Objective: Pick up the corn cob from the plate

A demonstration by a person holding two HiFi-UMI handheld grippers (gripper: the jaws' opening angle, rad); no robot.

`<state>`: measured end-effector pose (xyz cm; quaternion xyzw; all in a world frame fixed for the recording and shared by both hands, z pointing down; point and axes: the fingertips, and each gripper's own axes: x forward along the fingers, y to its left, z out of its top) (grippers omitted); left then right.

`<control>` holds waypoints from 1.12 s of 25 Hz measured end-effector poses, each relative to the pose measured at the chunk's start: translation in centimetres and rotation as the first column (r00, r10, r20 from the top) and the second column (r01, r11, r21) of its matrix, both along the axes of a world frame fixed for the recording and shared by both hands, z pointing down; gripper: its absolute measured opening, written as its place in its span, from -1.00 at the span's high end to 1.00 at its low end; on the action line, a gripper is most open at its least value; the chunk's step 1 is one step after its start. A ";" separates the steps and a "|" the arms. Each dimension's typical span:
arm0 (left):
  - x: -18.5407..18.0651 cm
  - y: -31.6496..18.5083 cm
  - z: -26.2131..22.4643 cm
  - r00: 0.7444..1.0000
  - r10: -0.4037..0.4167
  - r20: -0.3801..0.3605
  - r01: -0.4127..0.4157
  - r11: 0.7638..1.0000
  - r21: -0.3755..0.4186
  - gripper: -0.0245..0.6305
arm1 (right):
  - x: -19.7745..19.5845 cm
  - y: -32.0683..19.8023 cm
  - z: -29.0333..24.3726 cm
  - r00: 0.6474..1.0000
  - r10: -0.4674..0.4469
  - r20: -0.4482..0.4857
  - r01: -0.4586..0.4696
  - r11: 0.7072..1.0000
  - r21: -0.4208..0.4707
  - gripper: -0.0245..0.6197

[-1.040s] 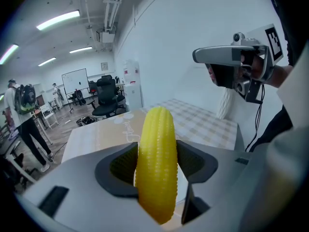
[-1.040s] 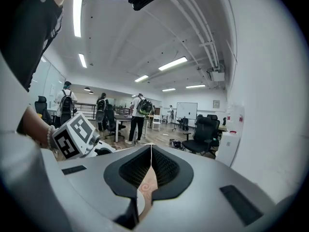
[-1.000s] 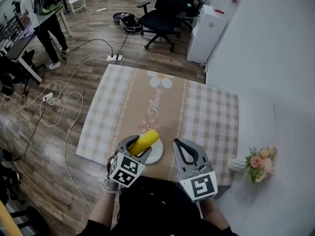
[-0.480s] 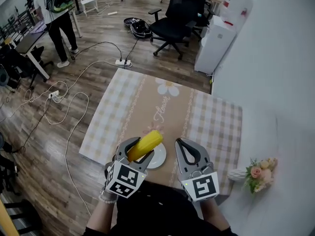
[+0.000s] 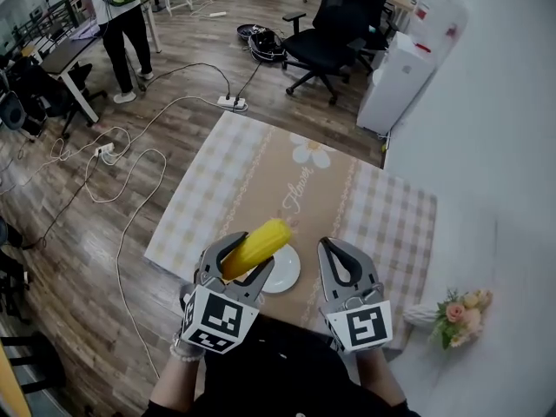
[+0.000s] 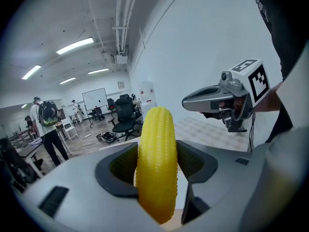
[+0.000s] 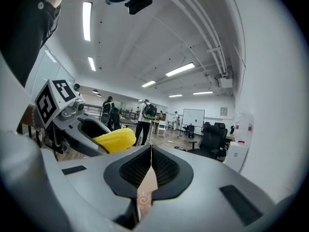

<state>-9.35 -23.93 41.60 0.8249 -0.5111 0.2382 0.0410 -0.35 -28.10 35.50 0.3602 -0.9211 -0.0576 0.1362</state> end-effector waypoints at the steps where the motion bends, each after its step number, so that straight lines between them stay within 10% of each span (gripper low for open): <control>1: -0.1 0.1 -0.1 1.000 -0.005 -0.001 0.005 1.000 0.002 0.15 | 0.0 0.0 0.0 1.000 -0.002 0.003 0.002 1.000 0.005 0.80; 28: -0.2 0.8 1.5 0.999 -0.025 0.030 0.026 0.999 -0.030 0.15 | -0.3 1.6 1.6 0.997 -0.061 -0.050 0.060 0.998 -0.032 0.80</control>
